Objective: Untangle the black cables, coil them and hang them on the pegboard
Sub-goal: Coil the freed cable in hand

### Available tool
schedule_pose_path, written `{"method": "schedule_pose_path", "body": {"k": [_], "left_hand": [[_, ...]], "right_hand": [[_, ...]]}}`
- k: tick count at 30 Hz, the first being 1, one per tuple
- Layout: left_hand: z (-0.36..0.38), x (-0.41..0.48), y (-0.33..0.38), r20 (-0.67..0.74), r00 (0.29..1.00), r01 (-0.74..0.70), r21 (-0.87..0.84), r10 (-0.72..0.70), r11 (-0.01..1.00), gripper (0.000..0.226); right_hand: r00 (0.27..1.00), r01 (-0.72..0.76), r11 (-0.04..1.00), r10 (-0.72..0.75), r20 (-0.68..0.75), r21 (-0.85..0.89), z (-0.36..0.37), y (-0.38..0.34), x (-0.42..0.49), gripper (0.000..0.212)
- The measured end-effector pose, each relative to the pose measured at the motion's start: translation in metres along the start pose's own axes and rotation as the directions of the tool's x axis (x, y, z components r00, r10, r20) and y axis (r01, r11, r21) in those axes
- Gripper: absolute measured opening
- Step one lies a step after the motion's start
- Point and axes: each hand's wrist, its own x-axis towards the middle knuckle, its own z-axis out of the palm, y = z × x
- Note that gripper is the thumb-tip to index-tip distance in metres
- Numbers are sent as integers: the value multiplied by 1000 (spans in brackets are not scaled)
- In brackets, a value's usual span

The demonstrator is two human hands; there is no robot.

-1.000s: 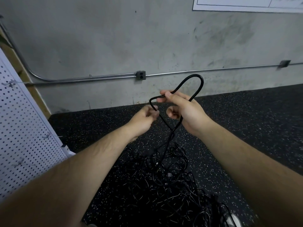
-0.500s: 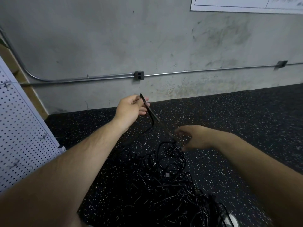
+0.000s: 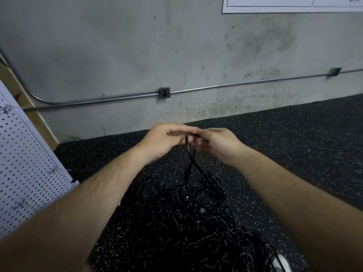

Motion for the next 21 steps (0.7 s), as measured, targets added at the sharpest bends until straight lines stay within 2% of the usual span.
{"method": "schedule_pose_path", "body": {"k": [2,5,7,11,13,14,16,19,21], "left_hand": [[-9,-2,-1,-18,999,33,194,-30,980,44],[-20,-7,-1,-178,984,73,485,16,871,52],[-22,-9,-5,-204,979,105,518,3,849,62],[-28,-6,-19,-241,963,234,534,-119,812,75],[-30,-3,-18,-227,967,222,522,-116,824,66],[-29,-1,-17,-198,974,198,487,-114,851,55],[-23,-1,-16,-122,983,174,337,-141,925,34],[-13,-4,-13,-50,983,182,125,-177,975,34],[-7,-5,-9,-59,982,181,57,-178,982,33]], "right_hand": [[1000,20,999,-19,22,-34,-3,-6,-1,15],[994,48,986,-32,101,-159,-4,-9,-5,28],[987,104,972,-75,143,-211,-4,-9,-6,32],[974,202,953,-172,144,-225,-3,-13,-10,29],[972,221,954,-198,129,-202,-2,-15,-12,30],[971,226,956,-207,117,-189,-1,-15,-12,30],[974,220,964,-209,86,-151,1,-16,-12,28],[979,201,977,-200,31,-70,5,-15,-11,26],[982,189,982,-190,-26,-25,8,-15,-10,24]]}}
